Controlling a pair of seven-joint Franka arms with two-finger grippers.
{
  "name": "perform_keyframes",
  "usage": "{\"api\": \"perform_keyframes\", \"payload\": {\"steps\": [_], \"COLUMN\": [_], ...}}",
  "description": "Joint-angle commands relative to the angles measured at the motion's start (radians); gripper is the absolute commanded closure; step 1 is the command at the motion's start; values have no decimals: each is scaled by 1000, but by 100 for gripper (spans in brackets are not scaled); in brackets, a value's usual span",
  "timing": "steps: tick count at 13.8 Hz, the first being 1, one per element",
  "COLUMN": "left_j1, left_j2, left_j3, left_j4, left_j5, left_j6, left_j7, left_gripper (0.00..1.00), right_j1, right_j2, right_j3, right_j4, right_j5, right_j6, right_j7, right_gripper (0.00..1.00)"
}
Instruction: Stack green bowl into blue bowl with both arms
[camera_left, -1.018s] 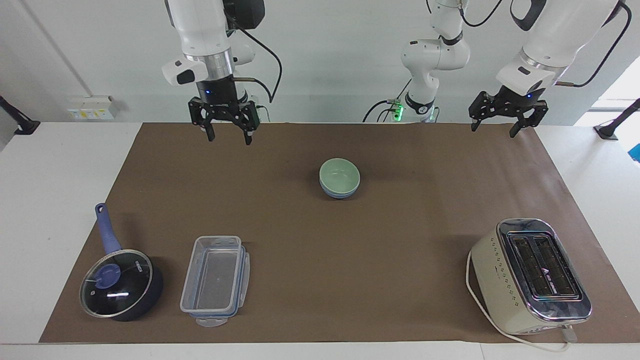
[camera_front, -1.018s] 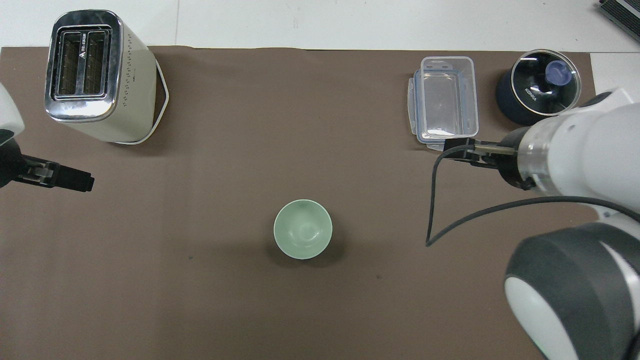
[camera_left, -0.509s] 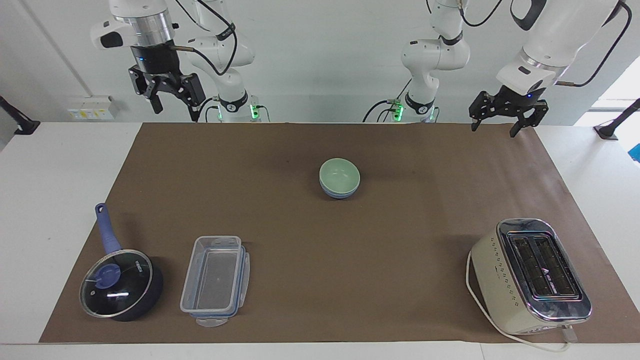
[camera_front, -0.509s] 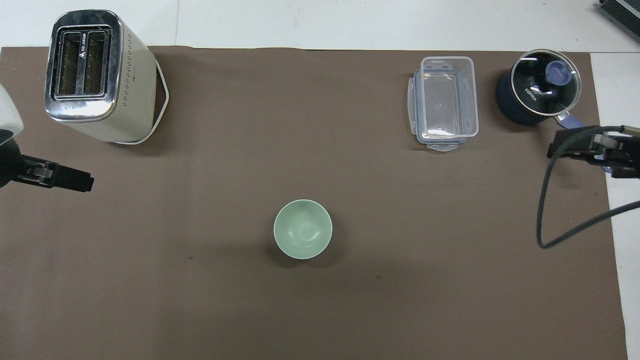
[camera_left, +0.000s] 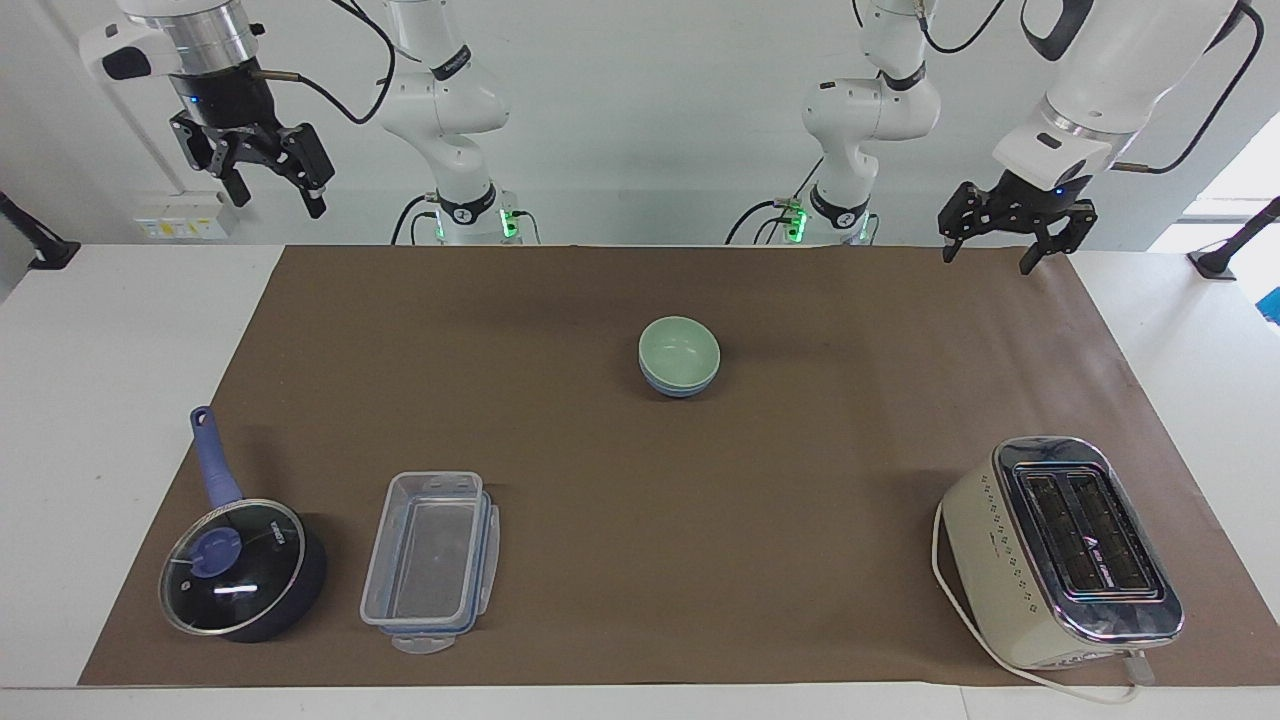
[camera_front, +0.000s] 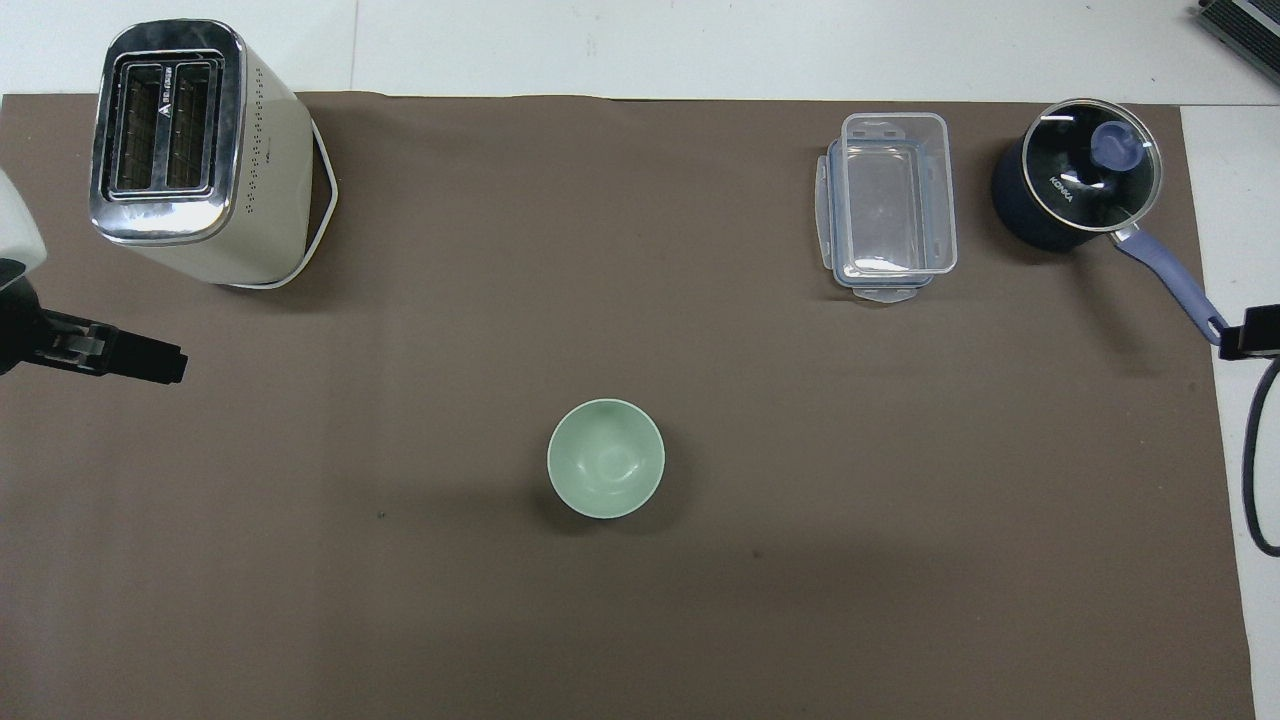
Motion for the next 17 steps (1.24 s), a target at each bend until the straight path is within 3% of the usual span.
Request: {"api": "perform_keyframes", "payload": {"steps": [1,7,11,17], "left_j1": [8,8,8,8], "left_j2": [-12,-12,-12,-12], "left_j3": [-3,-3,-3,-3], "left_j4": [1,2,1,1], "left_j5": [14,14,14,14], "left_j6": [-15,-15,-15,-15], "left_j7": [2,8,11,13], "left_gripper": [0,0,0,0], "right_j1": [-13,-16,-10,-10], "right_j2": [18,-5,7,6], "right_j3": [9,12,21,23], "right_j4": [-13,-61,-1,-9], "right_j5": [5,27,33,24], "right_j6": [7,9,-48,-40], "right_j7": [-36,4,7,7], "right_gripper": [0,0,0,0]}}
